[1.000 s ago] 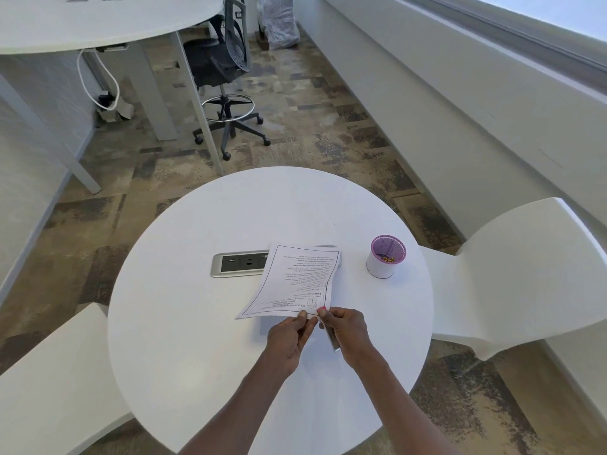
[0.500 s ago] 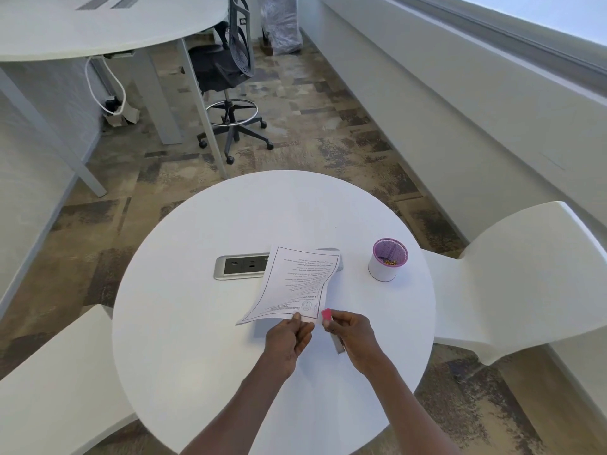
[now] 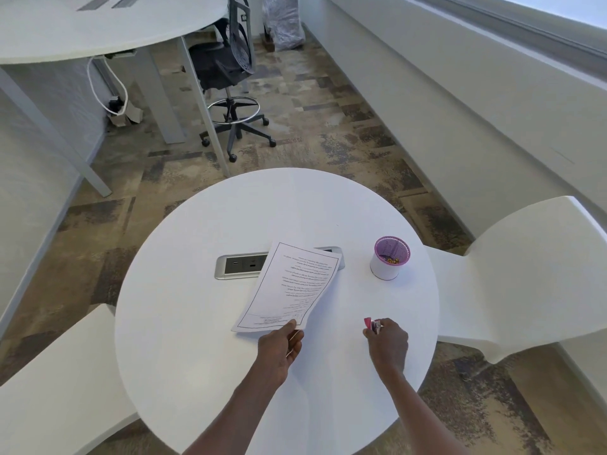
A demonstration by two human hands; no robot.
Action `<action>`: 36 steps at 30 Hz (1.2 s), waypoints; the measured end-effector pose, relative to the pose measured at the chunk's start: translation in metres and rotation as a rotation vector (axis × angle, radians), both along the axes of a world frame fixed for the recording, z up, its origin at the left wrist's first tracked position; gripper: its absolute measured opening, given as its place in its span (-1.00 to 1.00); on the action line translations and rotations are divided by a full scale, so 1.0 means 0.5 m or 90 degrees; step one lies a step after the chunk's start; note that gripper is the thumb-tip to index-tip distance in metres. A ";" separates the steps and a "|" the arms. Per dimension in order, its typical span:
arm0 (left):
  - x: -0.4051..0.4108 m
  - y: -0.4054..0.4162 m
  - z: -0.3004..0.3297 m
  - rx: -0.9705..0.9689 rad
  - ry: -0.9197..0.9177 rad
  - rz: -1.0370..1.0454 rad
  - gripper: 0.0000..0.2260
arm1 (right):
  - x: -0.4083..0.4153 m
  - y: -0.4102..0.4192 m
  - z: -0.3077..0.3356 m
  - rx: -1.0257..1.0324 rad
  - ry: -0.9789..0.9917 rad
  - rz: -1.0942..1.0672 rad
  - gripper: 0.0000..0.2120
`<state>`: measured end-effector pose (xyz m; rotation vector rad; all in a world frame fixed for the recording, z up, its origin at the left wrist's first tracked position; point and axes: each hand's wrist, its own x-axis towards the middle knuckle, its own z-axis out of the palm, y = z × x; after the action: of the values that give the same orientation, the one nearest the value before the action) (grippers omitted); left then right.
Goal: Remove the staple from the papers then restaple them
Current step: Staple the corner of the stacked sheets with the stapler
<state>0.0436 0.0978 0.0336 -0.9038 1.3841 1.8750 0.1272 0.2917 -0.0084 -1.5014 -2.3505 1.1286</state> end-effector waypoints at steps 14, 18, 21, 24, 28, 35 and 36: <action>-0.005 -0.011 -0.011 -0.059 0.117 0.014 -0.82 | -0.013 0.062 -0.029 0.056 -0.111 0.035 -0.72; -0.013 -0.019 -0.001 -0.100 0.194 0.024 -0.91 | -0.015 0.068 -0.035 0.060 -0.134 0.060 -0.63; -0.023 -0.027 0.014 -0.144 0.262 0.018 -0.88 | -0.019 0.059 -0.026 0.074 -0.154 0.046 -0.53; -0.042 -0.035 0.045 -0.249 0.344 -0.014 -0.92 | -0.035 0.040 -0.001 0.107 -0.134 0.042 -0.52; -0.068 -0.046 0.092 -0.400 0.492 -0.080 -0.83 | -0.072 0.016 0.041 0.106 -0.033 0.085 -0.58; -0.094 -0.072 0.206 -0.383 0.721 -0.042 -0.84 | -0.146 -0.032 0.119 0.099 0.074 0.200 -0.61; -0.098 -0.081 0.222 -0.377 0.745 -0.046 -0.83 | -0.154 -0.044 0.131 0.093 0.086 0.210 -0.60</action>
<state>-0.0054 0.0571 0.1446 0.1545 2.6837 2.0079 0.0500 0.2696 0.0573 -0.9832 -2.5812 1.0545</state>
